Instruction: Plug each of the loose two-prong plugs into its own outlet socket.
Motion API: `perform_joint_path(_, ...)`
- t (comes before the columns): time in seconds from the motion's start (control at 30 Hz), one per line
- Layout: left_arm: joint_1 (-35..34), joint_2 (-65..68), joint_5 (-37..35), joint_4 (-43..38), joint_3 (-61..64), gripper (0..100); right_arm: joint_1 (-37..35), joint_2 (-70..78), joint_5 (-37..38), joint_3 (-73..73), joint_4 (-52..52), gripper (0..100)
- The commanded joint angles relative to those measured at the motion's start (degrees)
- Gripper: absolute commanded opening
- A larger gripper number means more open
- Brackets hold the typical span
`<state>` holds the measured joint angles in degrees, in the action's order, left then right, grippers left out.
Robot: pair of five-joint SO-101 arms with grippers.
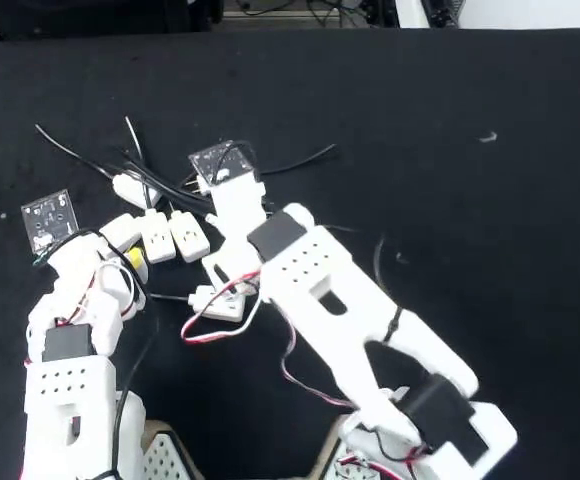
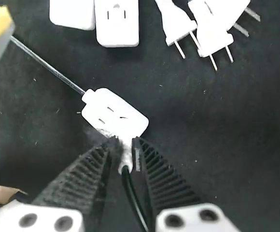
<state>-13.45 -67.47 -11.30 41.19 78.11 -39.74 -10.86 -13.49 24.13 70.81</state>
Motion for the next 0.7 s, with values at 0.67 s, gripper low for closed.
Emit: perform_joint_path(0.67, -0.75, -0.53, 0.44, -0.7, -0.92, 18, 0.44, 7.43, -1.67, -12.88, 9.67, 1.1)
